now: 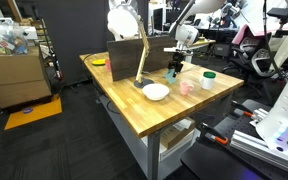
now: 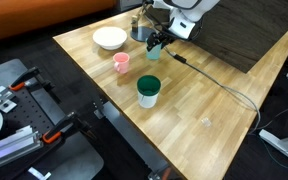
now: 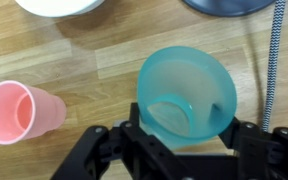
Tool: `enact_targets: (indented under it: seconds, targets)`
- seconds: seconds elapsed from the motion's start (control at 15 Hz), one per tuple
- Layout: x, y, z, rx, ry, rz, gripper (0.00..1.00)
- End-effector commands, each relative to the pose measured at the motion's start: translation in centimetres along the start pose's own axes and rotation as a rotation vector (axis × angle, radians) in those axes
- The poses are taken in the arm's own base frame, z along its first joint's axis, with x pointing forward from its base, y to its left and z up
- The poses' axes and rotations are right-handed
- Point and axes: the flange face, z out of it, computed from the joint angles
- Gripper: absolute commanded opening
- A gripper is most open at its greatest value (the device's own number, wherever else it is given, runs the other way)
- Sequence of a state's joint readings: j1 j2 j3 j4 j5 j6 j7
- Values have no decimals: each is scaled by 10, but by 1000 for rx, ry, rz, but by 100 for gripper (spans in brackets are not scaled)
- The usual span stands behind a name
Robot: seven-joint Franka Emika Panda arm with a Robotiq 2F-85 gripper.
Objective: Pick up the blue cup and pour the water in the white bowl
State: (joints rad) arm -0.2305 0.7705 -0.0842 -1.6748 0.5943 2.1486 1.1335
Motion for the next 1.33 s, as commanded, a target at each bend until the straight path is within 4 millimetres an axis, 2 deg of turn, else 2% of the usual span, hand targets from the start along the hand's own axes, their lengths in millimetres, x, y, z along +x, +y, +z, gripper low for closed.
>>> enact_targets:
  seconds: [0.0,0.2,0.53,0.67,1.13,1.2,1.27]
  targets:
    - [5,2,-5,-16,-29,-70,93]
    - [10,9,-7,-26,-33,-87,100]
    - [14,23,-8,-55,-20,-76,100]
    - [11,31,-13,-55,-2,-70,100]
    - [-5,76,-56,-48,75,-9,100]
    - [1,58,-49,-53,56,-32,100]
    - [-2,65,-54,-54,59,-22,100]
